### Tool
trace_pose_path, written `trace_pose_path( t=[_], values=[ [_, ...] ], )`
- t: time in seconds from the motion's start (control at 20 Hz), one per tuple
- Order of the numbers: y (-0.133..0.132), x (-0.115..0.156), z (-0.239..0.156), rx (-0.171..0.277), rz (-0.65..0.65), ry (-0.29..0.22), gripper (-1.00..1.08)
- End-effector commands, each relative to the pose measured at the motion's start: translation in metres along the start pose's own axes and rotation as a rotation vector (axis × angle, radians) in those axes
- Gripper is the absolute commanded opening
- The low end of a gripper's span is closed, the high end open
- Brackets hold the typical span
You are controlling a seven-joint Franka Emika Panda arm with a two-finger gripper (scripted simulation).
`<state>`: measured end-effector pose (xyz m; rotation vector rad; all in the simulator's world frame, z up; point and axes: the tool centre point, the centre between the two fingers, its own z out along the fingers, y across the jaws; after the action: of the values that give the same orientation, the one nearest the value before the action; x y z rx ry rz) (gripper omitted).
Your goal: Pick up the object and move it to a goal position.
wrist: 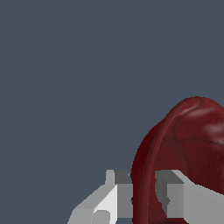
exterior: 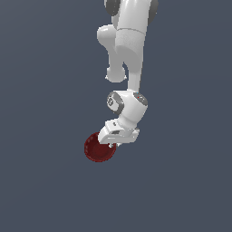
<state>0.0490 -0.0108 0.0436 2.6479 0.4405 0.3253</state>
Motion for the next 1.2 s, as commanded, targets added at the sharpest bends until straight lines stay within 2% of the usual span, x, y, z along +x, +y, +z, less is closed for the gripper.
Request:
trace_pose_path(
  t=[0.0, 0.4, 1.15],
  values=[
    [0.001, 0.000, -0.003, 0.000, 0.000, 0.001, -1.00],
    [0.013, -0.005, -0.030, 0.001, 0.000, 0.002, -1.00],
    [0.056, -0.022, -0.123, 0.002, -0.001, 0.002, -1.00]
  ],
)
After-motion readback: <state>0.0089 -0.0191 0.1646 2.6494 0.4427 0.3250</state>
